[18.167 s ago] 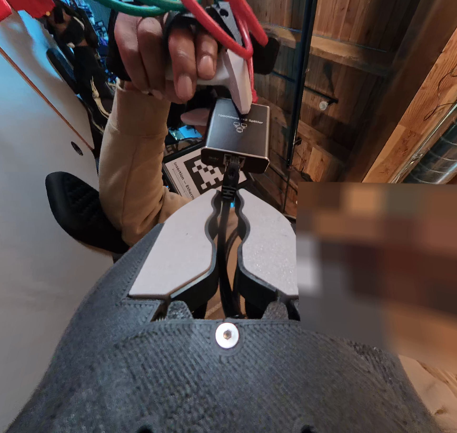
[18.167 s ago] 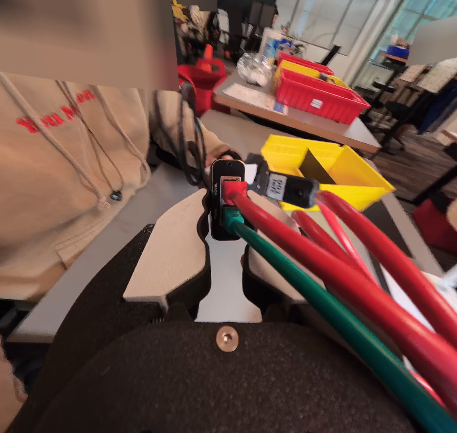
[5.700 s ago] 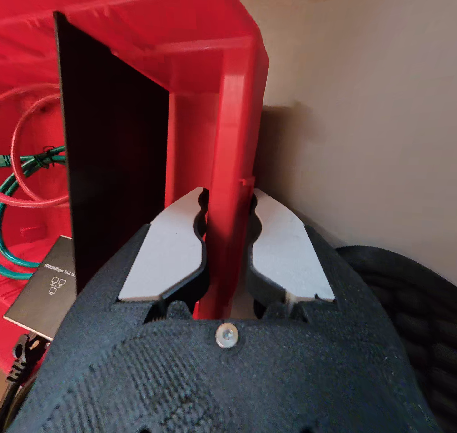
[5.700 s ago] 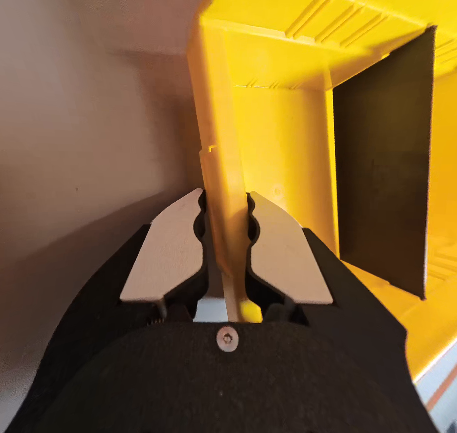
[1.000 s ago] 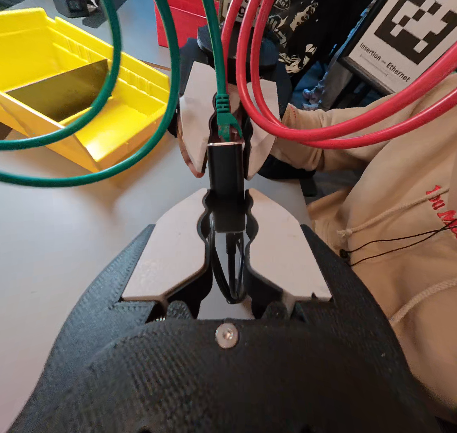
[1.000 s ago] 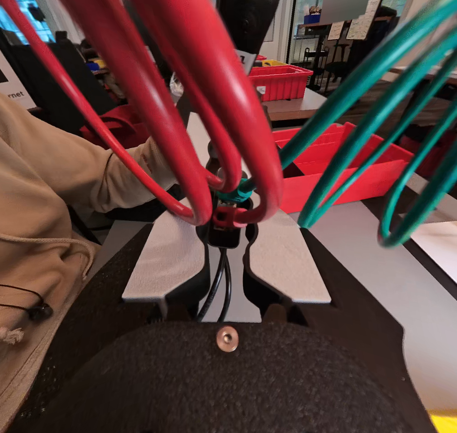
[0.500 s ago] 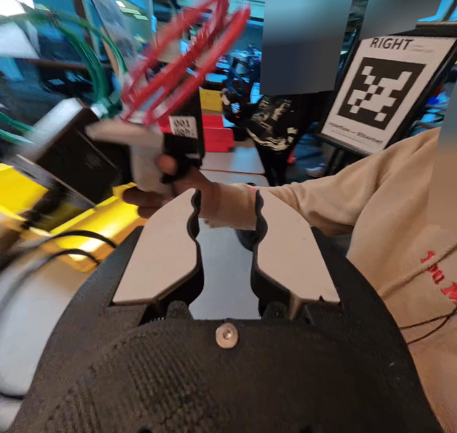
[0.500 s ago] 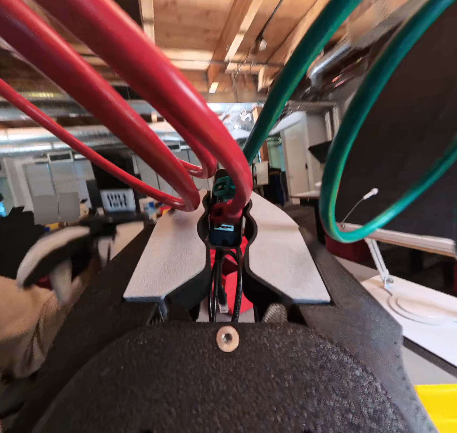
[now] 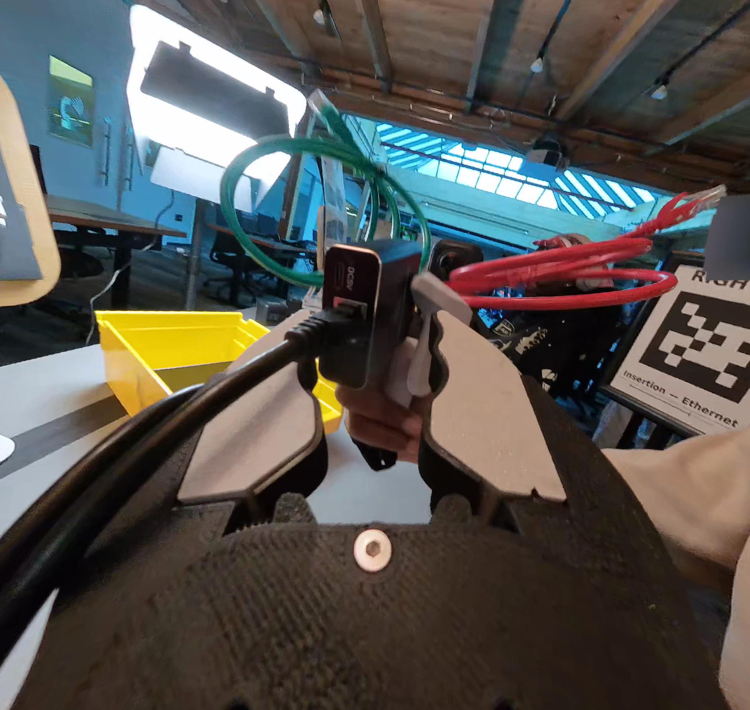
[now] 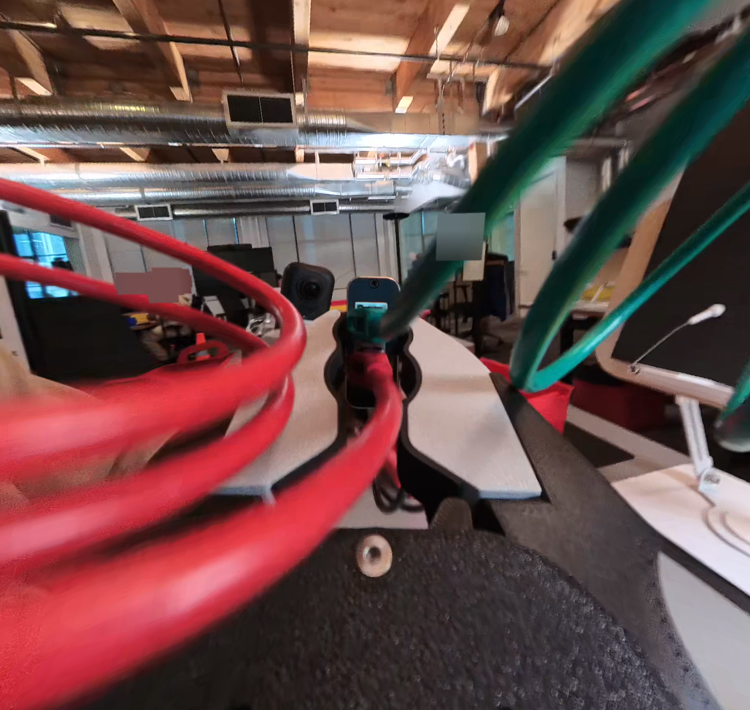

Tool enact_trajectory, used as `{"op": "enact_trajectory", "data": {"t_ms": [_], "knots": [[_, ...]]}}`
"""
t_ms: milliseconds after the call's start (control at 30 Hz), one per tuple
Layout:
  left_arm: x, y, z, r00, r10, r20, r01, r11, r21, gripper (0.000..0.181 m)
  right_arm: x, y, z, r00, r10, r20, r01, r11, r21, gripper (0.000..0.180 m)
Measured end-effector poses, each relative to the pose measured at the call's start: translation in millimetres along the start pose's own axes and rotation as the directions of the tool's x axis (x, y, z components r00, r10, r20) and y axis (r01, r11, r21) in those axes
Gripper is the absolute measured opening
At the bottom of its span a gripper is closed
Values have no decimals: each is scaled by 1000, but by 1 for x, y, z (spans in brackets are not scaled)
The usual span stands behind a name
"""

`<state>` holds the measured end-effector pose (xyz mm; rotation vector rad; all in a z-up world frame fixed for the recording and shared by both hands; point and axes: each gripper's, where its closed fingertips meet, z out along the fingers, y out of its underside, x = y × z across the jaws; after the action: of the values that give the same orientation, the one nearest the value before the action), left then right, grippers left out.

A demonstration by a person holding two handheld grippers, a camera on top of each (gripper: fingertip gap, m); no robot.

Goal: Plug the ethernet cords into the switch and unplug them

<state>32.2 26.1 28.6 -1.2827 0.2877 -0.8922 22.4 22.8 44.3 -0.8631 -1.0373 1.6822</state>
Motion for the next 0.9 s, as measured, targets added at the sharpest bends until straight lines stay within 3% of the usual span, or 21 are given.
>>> {"op": "enact_trajectory", "data": {"t_ms": [233,600,900], "knots": [[-7,-3,-7,1000,26,2,-26,1000,-11,43,5,15,5,982,184,48,-182,982,-45,23],[-18,-13,-20,997,-69,-31,72,991,113,38,2,35,12,979,199,41,-191,970,-150,23],[-17,-13,-23,1000,-13,-18,14,997,72,27,2,38,10,967,249,46,-237,953,-187,25]]}}
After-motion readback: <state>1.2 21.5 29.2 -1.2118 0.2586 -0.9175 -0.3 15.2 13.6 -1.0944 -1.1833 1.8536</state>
